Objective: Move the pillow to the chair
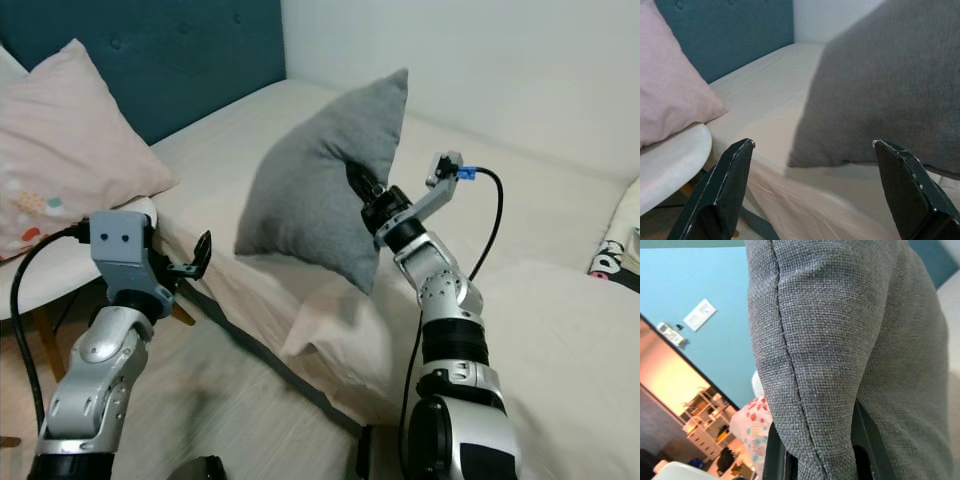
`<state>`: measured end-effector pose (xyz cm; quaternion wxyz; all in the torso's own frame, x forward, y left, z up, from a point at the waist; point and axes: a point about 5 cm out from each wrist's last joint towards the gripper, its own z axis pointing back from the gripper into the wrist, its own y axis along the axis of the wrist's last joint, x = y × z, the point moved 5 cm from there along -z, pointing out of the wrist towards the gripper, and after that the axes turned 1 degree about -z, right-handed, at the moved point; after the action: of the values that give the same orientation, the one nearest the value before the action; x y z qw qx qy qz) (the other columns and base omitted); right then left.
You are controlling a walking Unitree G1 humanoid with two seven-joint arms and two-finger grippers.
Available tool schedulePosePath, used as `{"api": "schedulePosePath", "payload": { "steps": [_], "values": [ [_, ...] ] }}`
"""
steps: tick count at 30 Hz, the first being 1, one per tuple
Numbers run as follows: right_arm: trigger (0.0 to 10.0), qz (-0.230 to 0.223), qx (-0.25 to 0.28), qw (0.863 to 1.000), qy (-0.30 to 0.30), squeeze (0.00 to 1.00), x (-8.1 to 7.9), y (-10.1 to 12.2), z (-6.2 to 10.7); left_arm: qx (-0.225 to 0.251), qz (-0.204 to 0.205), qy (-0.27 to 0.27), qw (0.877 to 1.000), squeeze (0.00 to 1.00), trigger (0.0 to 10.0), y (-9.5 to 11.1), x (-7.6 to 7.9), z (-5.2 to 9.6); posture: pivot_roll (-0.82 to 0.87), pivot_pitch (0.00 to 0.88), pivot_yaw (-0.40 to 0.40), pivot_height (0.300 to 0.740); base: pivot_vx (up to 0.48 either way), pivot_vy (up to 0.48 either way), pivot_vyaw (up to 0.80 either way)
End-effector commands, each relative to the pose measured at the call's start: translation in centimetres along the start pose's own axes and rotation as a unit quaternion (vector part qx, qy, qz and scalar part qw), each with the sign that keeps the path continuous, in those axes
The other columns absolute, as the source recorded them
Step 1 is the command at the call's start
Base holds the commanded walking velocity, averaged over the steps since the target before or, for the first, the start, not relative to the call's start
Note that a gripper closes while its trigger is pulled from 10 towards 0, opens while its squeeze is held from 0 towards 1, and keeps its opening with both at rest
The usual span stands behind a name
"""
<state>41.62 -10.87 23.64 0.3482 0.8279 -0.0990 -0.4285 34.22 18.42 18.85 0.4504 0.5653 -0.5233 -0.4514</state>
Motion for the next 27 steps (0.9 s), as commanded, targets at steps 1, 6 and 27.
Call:
{"api": "schedulePosePath", "payload": {
  "steps": [1, 6, 27],
  "values": [
    [0.0, 0.013, 0.036, 0.997, 0.063, 0.00, -2.7, 1.8, -1.0, -0.011, 0.004, -0.004, 1.000, 0.00, 10.0, -0.4, 0.6, -0.2, 0.09, 0.000, -0.051, 0.592, -0.480, 0.000, 0.00],
    [0.0, 0.009, 0.039, 0.996, 0.075, 0.00, -3.2, 1.6, -1.1, -0.012, 0.006, -0.005, 1.000, 0.00, 10.0, -0.4, 0.8, -0.4, 0.09, 0.000, -0.050, 0.607, -0.480, 0.000, 0.00],
    [0.0, 0.004, -0.038, 0.996, 0.075, 0.00, -2.5, -3.7, 0.4, -0.039, 0.004, -0.019, 0.999, 0.00, 10.0, -2.8, 1.9, 1.3, 0.08, 0.000, -0.044, 0.677, -0.066, 0.000, 0.00]
  ]
}}
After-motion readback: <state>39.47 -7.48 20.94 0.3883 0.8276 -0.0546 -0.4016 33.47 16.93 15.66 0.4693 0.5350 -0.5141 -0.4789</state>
